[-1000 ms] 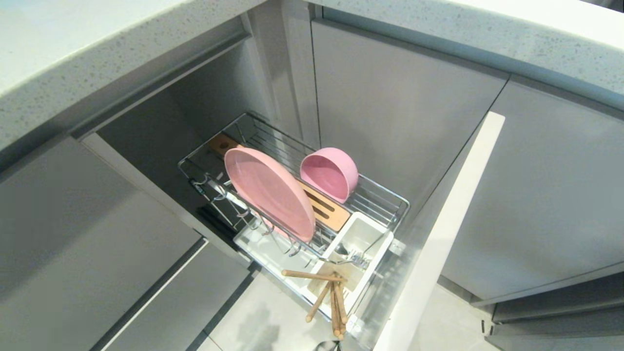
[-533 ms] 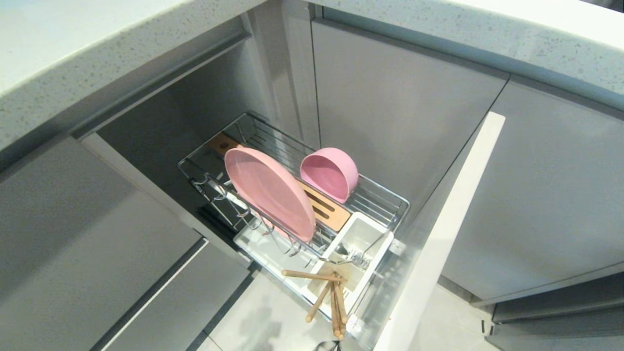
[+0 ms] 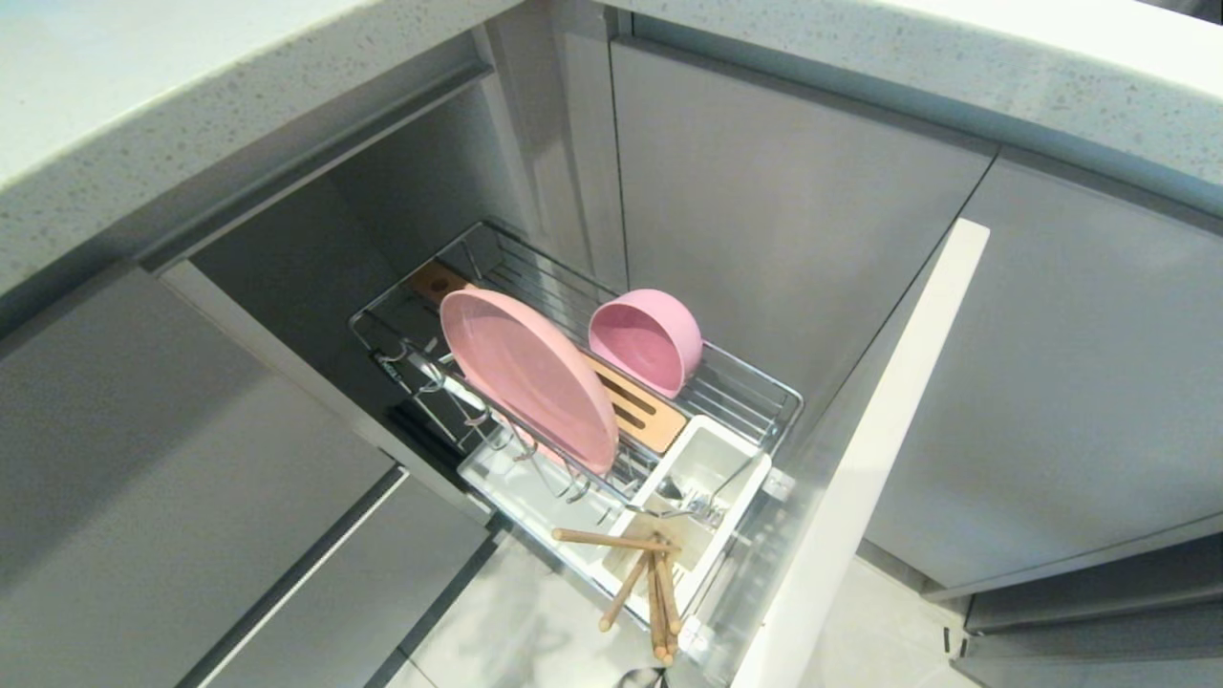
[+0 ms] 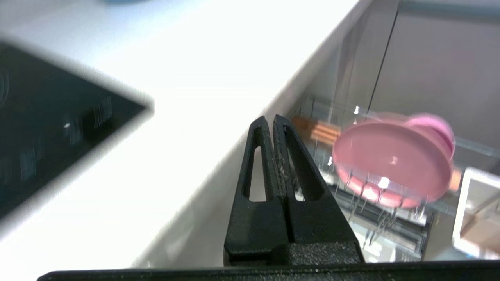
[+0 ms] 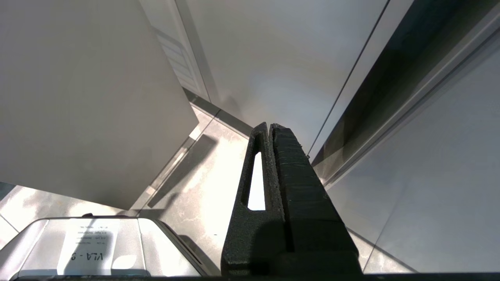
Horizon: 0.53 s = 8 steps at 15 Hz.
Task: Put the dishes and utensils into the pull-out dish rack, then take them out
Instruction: Take the plate out of the cupboard
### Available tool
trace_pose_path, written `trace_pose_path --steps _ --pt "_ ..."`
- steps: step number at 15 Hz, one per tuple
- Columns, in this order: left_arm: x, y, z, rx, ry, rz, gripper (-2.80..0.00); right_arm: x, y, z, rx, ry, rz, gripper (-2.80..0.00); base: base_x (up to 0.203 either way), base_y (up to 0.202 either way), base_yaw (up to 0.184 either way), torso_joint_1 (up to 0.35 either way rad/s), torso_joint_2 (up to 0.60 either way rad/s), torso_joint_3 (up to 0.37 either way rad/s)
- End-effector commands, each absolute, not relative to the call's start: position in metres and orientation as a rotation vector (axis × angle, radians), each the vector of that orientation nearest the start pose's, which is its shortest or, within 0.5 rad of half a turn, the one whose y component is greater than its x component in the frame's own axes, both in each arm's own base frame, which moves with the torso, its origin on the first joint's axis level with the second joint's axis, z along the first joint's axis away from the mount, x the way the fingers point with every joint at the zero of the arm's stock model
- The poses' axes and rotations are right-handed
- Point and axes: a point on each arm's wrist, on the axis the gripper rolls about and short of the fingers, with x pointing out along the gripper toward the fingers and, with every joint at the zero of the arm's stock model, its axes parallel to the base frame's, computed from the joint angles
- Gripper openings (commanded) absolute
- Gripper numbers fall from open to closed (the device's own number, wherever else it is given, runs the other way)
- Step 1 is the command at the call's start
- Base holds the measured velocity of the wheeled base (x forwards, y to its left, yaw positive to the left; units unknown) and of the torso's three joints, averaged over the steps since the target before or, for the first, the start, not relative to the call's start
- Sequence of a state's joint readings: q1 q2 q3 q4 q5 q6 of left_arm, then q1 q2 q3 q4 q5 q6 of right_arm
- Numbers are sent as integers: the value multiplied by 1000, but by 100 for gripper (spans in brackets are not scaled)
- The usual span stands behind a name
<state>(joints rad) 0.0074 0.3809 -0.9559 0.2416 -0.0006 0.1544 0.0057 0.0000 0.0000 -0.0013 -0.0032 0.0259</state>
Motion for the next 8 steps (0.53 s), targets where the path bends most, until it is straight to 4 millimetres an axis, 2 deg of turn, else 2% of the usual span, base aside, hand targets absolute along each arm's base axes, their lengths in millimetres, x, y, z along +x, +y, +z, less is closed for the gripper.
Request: trace_pose_path --steps 1,3,5,8 --pt "-29 -1 348 158 -245 -2 -280 -23 0 75 26 0 3 -280 0 0 0 0 0 0" --pt "-1 -1 376 103 -236 -80 -280 -23 0 75 26 0 3 -280 0 0 0 0 0 0" --pt "27 -4 396 27 -276 -145 -280 -23 0 75 26 0 3 -280 0 0 0 0 0 0" --pt "49 -14 410 -73 -300 -299 -280 -23 0 75 26 -1 3 -280 0 0 0 0 0 0"
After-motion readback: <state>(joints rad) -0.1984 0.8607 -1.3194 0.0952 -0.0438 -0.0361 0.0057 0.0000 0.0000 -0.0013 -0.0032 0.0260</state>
